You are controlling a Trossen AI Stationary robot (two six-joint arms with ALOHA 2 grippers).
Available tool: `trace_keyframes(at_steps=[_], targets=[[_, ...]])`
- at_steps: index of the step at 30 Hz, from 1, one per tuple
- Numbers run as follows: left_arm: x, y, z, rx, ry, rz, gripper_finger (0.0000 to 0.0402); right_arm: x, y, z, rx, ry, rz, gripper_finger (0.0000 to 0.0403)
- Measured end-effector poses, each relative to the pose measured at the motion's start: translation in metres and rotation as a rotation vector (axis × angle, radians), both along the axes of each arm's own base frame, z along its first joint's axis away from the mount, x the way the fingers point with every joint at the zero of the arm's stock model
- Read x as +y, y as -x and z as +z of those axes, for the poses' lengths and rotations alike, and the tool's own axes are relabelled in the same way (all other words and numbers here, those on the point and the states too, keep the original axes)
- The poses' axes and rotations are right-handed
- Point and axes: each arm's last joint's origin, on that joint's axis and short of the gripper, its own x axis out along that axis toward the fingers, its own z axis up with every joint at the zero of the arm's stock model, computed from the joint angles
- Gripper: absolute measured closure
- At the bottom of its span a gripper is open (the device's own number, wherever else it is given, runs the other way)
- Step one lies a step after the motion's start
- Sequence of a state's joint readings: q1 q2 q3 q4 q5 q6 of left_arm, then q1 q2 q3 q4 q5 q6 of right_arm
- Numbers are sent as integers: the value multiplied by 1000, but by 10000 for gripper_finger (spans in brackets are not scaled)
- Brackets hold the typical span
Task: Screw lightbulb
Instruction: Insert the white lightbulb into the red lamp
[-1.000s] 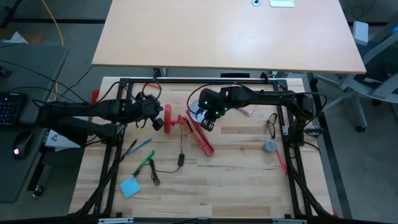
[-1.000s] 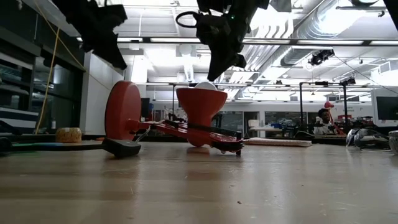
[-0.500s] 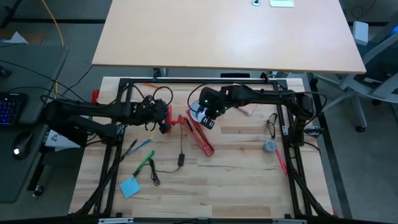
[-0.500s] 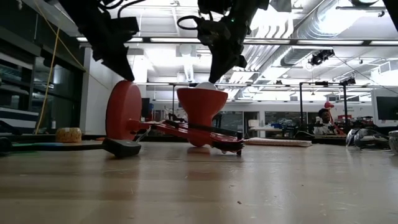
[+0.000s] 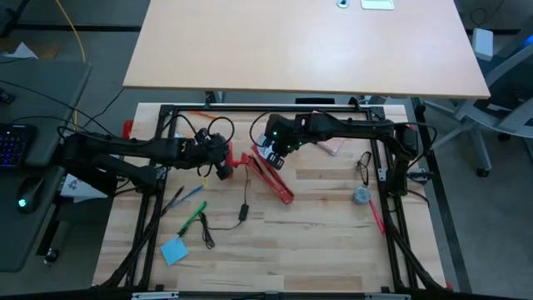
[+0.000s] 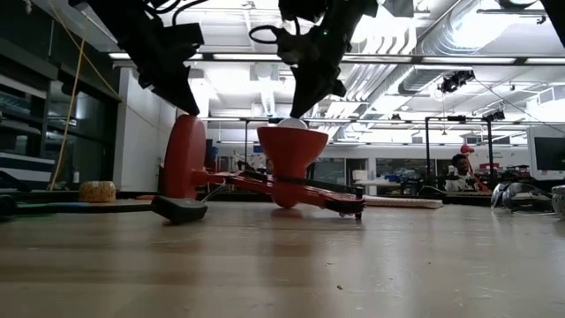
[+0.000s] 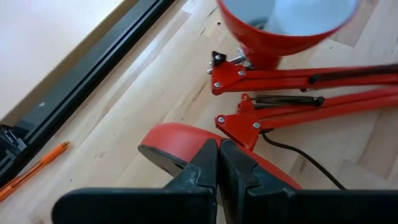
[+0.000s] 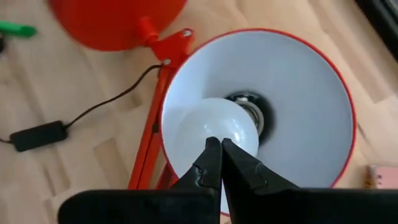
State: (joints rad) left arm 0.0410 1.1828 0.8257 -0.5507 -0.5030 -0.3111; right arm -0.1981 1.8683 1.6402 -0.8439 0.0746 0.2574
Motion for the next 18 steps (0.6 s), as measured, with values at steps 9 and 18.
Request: trace_keyframes(at_steps=[9,18], targets=[[-6,-1,0,-7,-1,-25,401,-16,2,0,-4,49,-70,403],[-7,-3,0,-20,-1,-37,401,-35,-2,7,-128,44,-105,403]])
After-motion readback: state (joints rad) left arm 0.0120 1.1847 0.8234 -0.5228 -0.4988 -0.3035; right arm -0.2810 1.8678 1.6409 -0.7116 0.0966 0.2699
